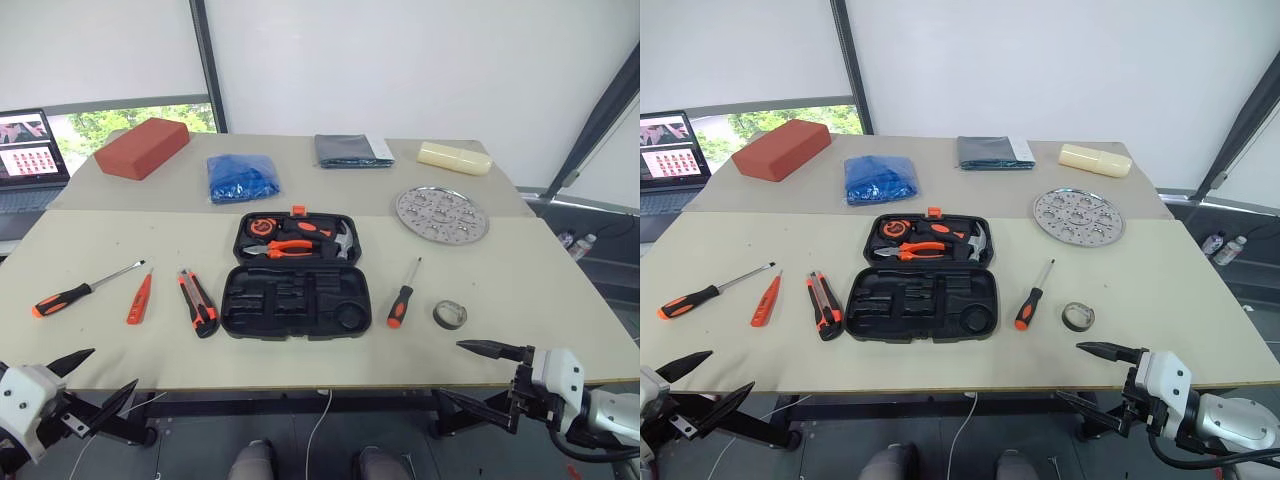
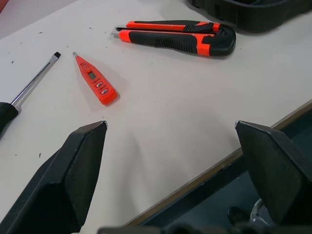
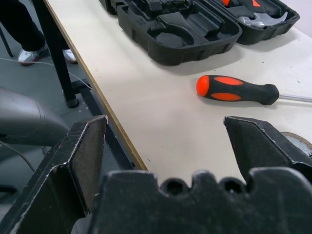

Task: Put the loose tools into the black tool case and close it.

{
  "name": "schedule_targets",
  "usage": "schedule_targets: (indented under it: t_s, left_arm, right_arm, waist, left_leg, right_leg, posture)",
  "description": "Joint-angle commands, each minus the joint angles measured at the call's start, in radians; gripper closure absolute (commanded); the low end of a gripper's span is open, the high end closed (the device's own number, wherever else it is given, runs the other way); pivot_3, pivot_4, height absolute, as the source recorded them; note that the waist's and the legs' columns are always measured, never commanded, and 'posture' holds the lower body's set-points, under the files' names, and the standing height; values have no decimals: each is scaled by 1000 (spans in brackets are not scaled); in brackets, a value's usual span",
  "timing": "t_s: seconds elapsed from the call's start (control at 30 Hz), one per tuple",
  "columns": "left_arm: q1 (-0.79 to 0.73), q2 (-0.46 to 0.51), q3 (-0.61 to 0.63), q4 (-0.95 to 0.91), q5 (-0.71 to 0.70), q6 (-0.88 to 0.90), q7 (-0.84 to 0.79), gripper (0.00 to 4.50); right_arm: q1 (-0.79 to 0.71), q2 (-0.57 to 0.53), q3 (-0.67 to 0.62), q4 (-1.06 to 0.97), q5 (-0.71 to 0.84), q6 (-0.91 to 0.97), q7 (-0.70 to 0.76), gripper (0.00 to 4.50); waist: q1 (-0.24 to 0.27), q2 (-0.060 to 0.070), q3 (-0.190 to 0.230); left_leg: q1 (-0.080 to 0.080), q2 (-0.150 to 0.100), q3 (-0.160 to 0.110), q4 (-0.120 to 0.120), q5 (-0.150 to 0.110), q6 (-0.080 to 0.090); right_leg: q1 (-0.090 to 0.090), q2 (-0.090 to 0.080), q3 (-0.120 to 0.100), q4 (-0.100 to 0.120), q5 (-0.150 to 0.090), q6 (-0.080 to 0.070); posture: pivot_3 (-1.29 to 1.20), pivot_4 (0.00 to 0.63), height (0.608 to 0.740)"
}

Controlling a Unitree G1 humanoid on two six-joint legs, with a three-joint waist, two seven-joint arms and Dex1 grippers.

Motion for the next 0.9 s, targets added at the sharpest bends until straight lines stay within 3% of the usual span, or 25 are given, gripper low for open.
schedule_targets:
  t_s: [0.03,0.17,0.37,0.53,0.67,0.8,0.9]
  left_arm:
    - [-34,22,15,-20,-65,74,17,0]
    - [-98,-16,85,-30,-232,261,129,0]
    - [-125,-171,200,27,-223,274,383,0]
    - [-129,-210,239,85,-218,267,463,0]
    - [-180,-151,233,102,-243,291,458,0]
    - [-297,-3,190,217,-264,395,412,0]
    - [-447,154,99,439,-181,419,368,0]
  right_arm:
    - [-43,32,34,9,-7,-36,-5,49]
    - [-137,102,99,-9,27,-2,-28,49]
    - [-284,231,152,-84,106,65,-144,49]
    - [-320,274,199,-130,96,84,-181,49]
    - [-326,289,207,-137,84,73,-211,49]
    - [-336,295,207,-141,75,72,-236,49]
    - [-344,291,216,-136,66,69,-240,49]
  waist:
    - [0,0,0]
    - [-1,-1,0]
    - [-9,0,-1]
    - [8,-3,-2]
    - [22,-4,-2]
    - [24,-3,-2]
    - [21,-2,-2]
  left_leg:
    - [0,0,0,0,0,0]
    - [2,2,-2,0,0,0]
    - [3,1,-1,1,0,0]
    - [3,2,-3,1,0,0]
    - [3,1,-1,1,0,0]
    - [3,2,-2,1,0,0]
    - [2,3,-2,1,0,-1]
  right_leg:
    - [0,0,0,0,0,0]
    - [1,3,-1,1,0,-1]
    - [3,2,0,2,1,-1]
    - [2,4,-2,4,0,-3]
    - [3,2,-2,3,0,-4]
    - [2,2,-3,4,1,-4]
    - [1,1,-7,3,2,-6]
  posture:
    - [0,150,740]
    - [0,150,740]
    - [0,150,740]
    - [0,150,740]
    - [0,150,740]
    - [0,150,740]
    - [0,150,740]
